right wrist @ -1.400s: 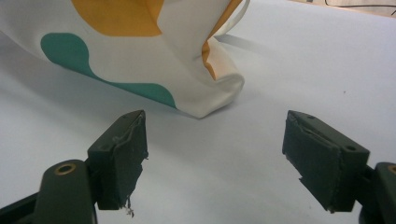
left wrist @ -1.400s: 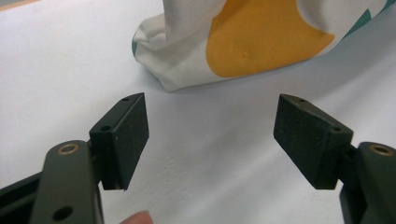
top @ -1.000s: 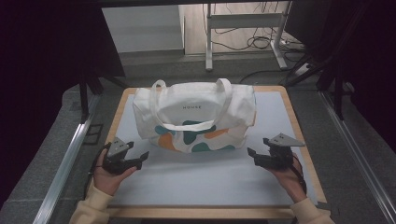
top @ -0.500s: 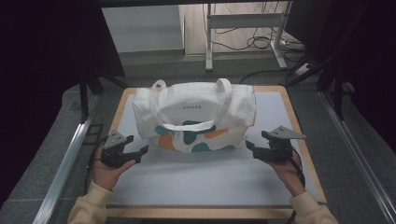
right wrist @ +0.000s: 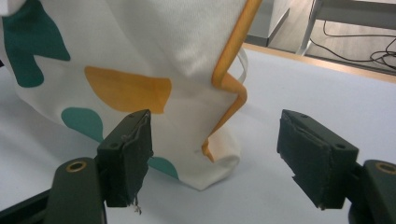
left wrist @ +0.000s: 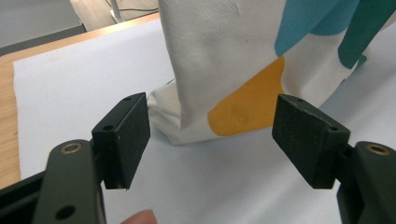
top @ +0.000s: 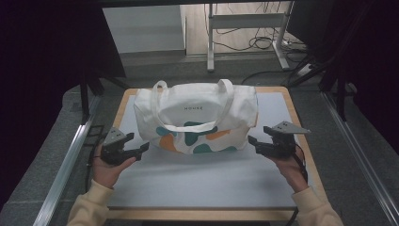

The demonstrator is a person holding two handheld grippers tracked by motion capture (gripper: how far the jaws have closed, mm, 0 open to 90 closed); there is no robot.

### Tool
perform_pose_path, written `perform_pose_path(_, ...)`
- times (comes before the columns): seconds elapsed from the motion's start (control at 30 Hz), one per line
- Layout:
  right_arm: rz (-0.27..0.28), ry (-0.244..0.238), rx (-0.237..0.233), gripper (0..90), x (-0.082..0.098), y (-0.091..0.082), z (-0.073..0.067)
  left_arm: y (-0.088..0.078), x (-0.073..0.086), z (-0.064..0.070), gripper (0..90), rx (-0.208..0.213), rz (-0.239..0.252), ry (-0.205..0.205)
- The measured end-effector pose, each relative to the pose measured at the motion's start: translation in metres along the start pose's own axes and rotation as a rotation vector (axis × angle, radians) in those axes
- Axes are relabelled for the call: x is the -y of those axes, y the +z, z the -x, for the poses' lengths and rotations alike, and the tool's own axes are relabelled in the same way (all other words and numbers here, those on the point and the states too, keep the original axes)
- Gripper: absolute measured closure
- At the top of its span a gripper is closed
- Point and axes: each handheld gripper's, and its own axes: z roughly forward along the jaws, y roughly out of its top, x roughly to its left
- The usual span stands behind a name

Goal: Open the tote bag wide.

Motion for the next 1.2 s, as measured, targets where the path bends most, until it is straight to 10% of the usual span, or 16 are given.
perform_pose_path(0.53, 0.032, -0.015, -0.016, 28.3, -0.04, 0.006, 0.006, 0.0, -0.037, -0.017, 28.5, 0.036, 0.036, -0.007)
perform_pose_path(0.73, 0.031, -0.015, -0.031, 31.1, -0.049, 0.015, 0.009, 0.011, -0.044, -0.02, 31.7, 0.111, 0.038, -0.007)
perform_pose_path(1.2, 0.053, -0.02, -0.056, 79.0, -0.052, 0.016, 0.01, 0.009, -0.042, -0.018, 81.1, 0.129, 0.048, 0.043)
